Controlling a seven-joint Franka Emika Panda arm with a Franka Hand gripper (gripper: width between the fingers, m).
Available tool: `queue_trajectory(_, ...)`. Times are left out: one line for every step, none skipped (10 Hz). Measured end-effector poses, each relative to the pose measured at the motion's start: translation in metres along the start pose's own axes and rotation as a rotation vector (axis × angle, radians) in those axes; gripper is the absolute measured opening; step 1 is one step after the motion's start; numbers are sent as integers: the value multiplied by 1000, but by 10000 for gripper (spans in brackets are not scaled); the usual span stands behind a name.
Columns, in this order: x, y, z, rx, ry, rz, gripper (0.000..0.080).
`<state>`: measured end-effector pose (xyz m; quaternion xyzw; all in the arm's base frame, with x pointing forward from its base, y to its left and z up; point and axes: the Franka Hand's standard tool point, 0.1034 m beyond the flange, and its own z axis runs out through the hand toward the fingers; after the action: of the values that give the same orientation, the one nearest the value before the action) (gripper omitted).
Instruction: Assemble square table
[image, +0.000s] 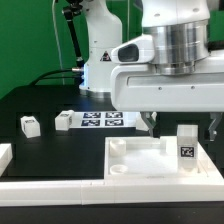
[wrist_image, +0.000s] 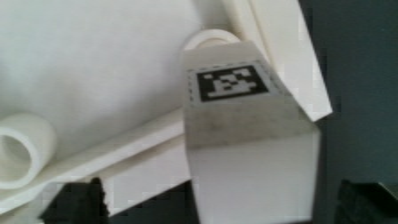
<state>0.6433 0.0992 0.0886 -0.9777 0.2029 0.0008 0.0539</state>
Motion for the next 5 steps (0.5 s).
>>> queue_trajectory(-4,-1,7,-4,-10,-3,649)
queue_trajectory(-5,1,11,-8,-16,0,649)
queue_trajectory(-4,1,11,-9,-14,32,649)
queue_trajectory(-4,2,11,-10,-14,31,525)
queue_trajectory(-4,2,11,-10,-14,36,525)
